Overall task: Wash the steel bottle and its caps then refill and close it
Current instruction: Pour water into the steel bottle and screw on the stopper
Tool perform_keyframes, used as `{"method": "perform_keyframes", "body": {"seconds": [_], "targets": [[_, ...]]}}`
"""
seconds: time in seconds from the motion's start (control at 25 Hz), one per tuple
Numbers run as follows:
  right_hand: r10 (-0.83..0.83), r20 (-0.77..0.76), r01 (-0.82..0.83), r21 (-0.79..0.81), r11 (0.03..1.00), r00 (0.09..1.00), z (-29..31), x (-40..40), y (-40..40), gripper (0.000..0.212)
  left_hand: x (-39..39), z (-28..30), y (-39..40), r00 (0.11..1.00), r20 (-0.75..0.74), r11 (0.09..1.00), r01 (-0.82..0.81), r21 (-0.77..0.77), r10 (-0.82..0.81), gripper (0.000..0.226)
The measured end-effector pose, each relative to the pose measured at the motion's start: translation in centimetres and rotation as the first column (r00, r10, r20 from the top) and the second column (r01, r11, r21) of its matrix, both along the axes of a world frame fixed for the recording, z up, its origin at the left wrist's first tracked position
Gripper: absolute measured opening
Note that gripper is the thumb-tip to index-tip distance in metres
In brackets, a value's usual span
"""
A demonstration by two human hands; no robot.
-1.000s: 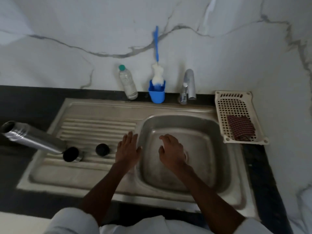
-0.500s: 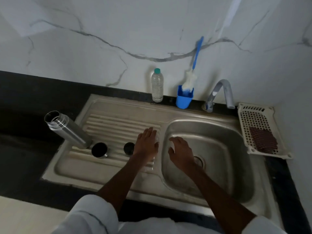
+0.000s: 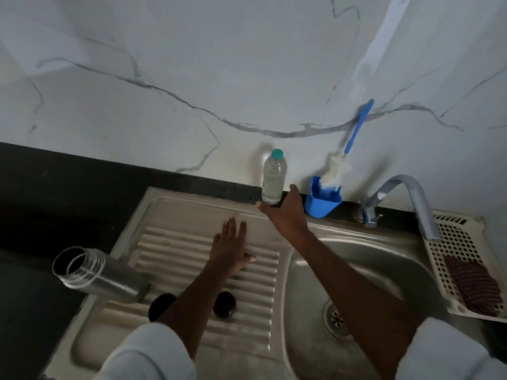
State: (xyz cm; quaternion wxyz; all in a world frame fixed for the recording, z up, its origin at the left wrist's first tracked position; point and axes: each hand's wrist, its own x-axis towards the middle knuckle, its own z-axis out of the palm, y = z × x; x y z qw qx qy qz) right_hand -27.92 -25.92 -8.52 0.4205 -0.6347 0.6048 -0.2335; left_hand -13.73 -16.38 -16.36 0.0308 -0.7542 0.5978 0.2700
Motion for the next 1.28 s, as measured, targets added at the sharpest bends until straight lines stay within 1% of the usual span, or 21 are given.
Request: {"method": "perform_keyframes", "body": {"seconds": [0.04,0.08,0.12,0.2,0.24,0.32,0.4,0.48,0.6,0.68,0.72,0.76,0.8,0.84,0.88,0.92,1.0,1.04,1.08,1.16,1.28], "targets": [[-0.061,0.033,0.061,0.01,0.998,0.998,-0.1,1.4,-1.5,0.12,-0.1,-0.2,-0.1,1.0,0.012,1.0,-0.002,-0.01,0.002,0.113],[-0.12,0.048,0.119,0.024,0.993,0.992,-0.2,2.7,-2.9,0.12,-0.2,-0.5,0.0,1.0,0.023,1.0,-0.005,-0.025,0.005,0.112],[-0.174,0.042,0.173,0.027,0.985,0.984,-0.3,3.9,-3.9,0.115,-0.2,-0.5,0.0,1.0,0.026,0.999,-0.009,-0.035,0.009,0.112],[-0.295,0.038,0.295,0.003,0.956,0.955,-0.6,5.6,-5.1,0.093,-0.2,-0.5,-0.1,1.0,0.022,0.999,-0.013,-0.049,0.015,0.111],[-0.345,0.068,0.347,-0.021,0.938,0.936,-0.8,6.1,-5.3,0.08,-0.1,-0.4,-0.2,1.0,0.022,0.999,-0.018,-0.051,0.019,0.111],[-0.376,0.145,0.389,-0.079,0.918,0.915,-1.1,6.1,-4.8,0.058,0.0,-0.3,-0.3,0.999,0.022,0.999,-0.025,-0.046,0.026,0.112],[-0.338,0.188,0.361,-0.1,0.927,0.922,-1.3,4.9,-3.7,0.045,0.0,-0.4,-0.3,0.999,0.021,0.998,-0.036,-0.047,0.037,0.113],[-0.283,0.263,0.311,-0.072,0.948,0.923,-1.4,3.1,-2.1,0.044,0.1,-0.3,-0.3,0.999,0.009,0.998,-0.053,-0.043,0.054,0.115],[-0.201,0.44,0.243,-0.042,0.969,0.875,-0.1,-0.2,2.0,0.044,0.5,0.6,-0.5,0.995,-0.071,0.998,-0.07,-0.002,0.07,0.11],[-0.186,0.533,0.221,-0.001,0.975,0.826,1.4,-2.7,5.8,0.042,1.3,2.1,-0.8,0.98,-0.167,0.993,-0.093,0.067,0.103,0.097],[-0.189,0.583,0.207,0.036,0.978,0.79,2.0,-4.2,7.6,0.04,1.4,3.3,-0.7,0.96,-0.24,0.99,-0.128,0.065,0.14,0.086],[-0.189,0.622,0.174,0.085,0.981,0.76,2.4,-5.9,9.1,0.038,1.2,4.6,-0.2,0.921,-0.346,0.983,-0.184,0.01,0.176,0.07],[-0.179,0.661,0.108,0.148,0.983,0.728,2.6,-7.5,10.5,0.038,0.4,5.9,0.5,0.866,-0.46,0.963,-0.258,-0.081,0.193,0.05],[-0.169,0.709,0.006,0.226,0.974,0.685,2.7,-9.1,11.6,0.041,-1.1,7.5,1.4,0.8,-0.57,0.931,-0.329,-0.158,0.186,0.033],[-0.166,0.752,-0.119,0.309,0.943,0.638,2.7,-10.6,12.6,0.048,-2.9,9.2,2.4,0.716,-0.681,0.903,-0.382,-0.2,0.152,0.024],[-0.163,0.778,-0.244,0.377,0.894,0.607,2.8,-11.8,13.5,0.055,-4.9,10.5,3.6,0.6,-0.793,0.884,-0.421,-0.203,0.104,0.024],[-0.164,0.812,-0.442,0.46,0.77,0.559,2.9,-13.5,15.3,0.06,-8.5,12.6,5.7,0.283,-0.959,0.899,-0.428,-0.093,0.036,0.039],[-0.184,0.835,-0.52,0.479,0.708,0.518,2.8,-14.4,16.3,0.06,-10.0,13.2,6.7,0.124,-0.992,0.922,-0.386,-0.034,0.015,0.046],[-0.213,0.859,-0.596,0.483,0.642,0.467,2.5,-15.2,17.0,0.06,-11.1,13.6,7.5,0.005,-1.0,0.94,-0.341,-0.004,-0.002,0.048],[-0.249,0.891,-0.727,0.454,0.515,0.38,2.1,-16.4,18.1,0.061,-12.3,13.9,9.0,-0.128,-0.992,0.958,-0.284,0.026,-0.011,0.041],[-0.163,0.934,-0.841,0.356,0.407,0.316,1.7,-17.0,18.9,0.063,-13.0,13.9,10.6,-0.276,-0.961,0.961,-0.262,0.087,0.012,0.026]]}}
